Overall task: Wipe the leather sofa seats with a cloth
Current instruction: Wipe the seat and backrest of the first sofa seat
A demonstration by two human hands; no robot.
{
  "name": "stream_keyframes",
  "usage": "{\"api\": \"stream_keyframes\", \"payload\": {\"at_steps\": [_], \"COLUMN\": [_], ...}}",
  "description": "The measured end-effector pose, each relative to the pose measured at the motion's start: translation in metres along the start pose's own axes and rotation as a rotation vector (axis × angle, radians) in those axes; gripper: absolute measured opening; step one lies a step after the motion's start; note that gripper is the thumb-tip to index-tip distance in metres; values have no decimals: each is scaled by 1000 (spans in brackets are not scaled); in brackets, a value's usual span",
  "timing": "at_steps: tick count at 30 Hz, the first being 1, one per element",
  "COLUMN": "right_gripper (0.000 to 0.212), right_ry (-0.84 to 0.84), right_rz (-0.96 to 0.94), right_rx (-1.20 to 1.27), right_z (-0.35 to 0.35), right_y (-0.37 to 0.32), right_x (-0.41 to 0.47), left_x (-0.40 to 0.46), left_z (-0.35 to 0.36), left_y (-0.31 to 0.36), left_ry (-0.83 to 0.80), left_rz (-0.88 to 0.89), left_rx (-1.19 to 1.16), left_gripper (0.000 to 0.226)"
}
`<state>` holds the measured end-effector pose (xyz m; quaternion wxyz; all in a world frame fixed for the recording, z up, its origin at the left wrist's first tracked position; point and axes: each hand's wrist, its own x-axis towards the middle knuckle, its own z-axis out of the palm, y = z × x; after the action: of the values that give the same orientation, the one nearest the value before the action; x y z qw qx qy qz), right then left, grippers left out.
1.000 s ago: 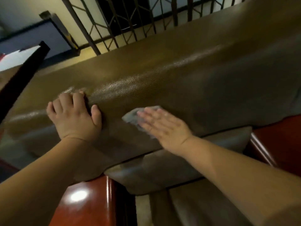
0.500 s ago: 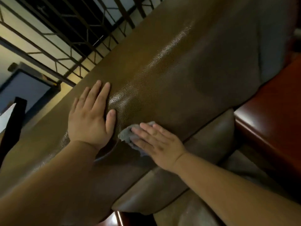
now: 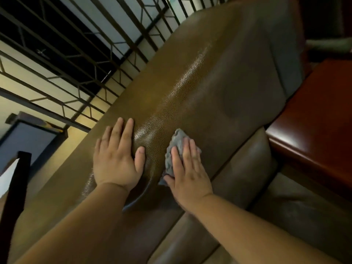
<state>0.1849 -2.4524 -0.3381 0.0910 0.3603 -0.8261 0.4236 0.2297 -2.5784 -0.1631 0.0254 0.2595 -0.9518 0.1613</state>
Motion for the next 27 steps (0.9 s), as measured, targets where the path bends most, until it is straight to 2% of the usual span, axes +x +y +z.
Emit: {"api": "stream_keyframes", "payload": {"at_steps": [3,6,8,11,14,16,18,19,20,22,25,27], "right_gripper": [88,80,79,90,82,76,74,74,73,70,63,62], "right_ry": [108,132,147,56,57,167,202,201,224,295,192,166], "right_rz": [156,342,284,143,70,219,441,487,473,323,86,-49], "right_rx": [50,92,112,73,-16,-77,-24,43,106,189,207,161], "right_z": [-50,-76,-56,-23,-31,-62,-97,-108,-112,-98,-68,-70], "right_y": [8,14,9,7,50,91,134,144,141,111,68,88], "right_x": [76,119,94,29,50,94,144,163,174,167,113,110], "left_x": [-2,22,68,119,124,123,124,124,124,124,127,127], "left_z": [-11,-38,-57,-51,-20,-11,-10,-10,-9,-6,-8,-8], "left_y": [0,8,38,91,98,91,90,91,92,91,88,88], "left_ry": [-105,-131,-92,-150,-71,-14,1,7,16,32,5,-1], "left_rz": [14,79,160,307,331,354,339,335,343,364,356,370], "left_rx": [17,-30,-101,-138,-149,-142,-138,-136,-134,-130,-127,-117], "left_gripper": [77,80,72,66,69,70,71,72,72,73,74,75]}}
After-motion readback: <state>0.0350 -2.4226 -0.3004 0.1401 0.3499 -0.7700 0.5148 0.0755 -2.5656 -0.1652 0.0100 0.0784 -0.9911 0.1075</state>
